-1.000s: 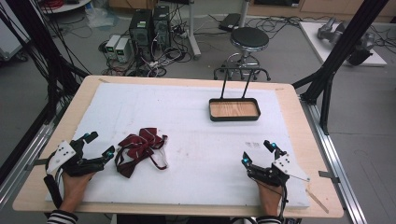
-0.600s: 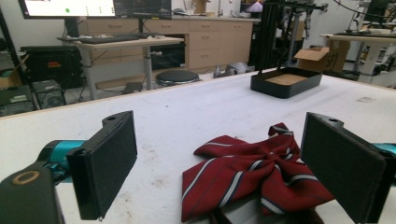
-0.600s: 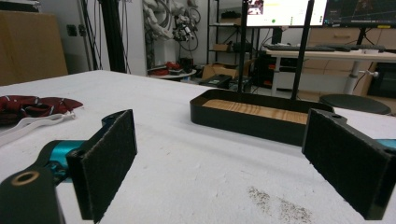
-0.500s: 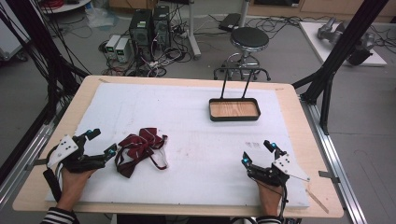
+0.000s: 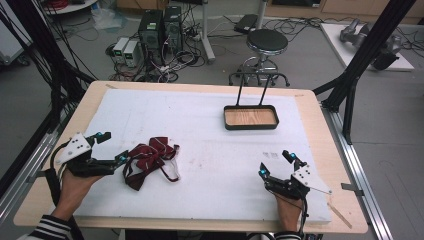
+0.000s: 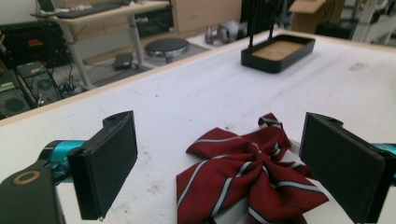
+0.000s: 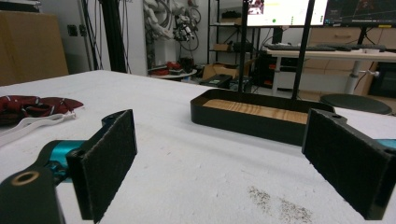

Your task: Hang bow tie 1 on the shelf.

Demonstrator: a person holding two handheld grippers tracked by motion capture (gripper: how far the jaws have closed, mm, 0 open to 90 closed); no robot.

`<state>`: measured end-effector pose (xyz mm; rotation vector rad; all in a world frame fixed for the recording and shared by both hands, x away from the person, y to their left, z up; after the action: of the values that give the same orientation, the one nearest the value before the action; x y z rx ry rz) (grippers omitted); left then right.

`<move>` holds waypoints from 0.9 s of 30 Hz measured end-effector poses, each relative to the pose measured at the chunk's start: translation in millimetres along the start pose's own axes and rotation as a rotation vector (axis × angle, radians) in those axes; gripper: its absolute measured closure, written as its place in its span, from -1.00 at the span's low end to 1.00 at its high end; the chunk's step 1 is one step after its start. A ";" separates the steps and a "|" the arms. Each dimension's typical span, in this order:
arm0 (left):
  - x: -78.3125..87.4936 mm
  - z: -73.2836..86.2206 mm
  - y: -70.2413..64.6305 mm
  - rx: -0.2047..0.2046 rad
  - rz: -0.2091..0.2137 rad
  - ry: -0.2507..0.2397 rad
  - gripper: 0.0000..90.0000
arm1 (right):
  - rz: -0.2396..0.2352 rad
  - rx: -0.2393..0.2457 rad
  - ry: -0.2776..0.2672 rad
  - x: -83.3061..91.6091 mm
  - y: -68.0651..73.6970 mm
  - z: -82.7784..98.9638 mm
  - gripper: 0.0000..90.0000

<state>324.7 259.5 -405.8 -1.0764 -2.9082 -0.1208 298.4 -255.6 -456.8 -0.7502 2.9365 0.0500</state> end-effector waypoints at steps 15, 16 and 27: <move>-20.7 -10.2 -8.1 -0.027 0.044 0.206 -0.71 | -0.001 -0.002 -0.002 -0.2 -0.1 -0.1 -0.79; -22.1 -10.3 -8.4 -0.031 0.050 0.221 -0.71 | -0.001 -0.002 -0.003 -0.3 -0.1 -0.1 -0.79; -48.3 -11.2 -20.3 -0.012 0.096 0.354 -0.63 | -0.004 -0.004 -0.002 -0.3 -0.1 0.0 -0.79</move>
<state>348.2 211.9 -398.9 -1.0691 -2.5417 -0.2932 298.8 -255.5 -456.7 -0.7554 2.9341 0.0558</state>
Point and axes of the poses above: each handheld gripper's, and its own axes: x roughly backward along the jaws, z roughly out of its underside, y roughly to its left, the point moved 5 cm from there along -x, roughly forward along the jaws, and after that the axes turned 10 degrees about -y, right-handed, at the moved point
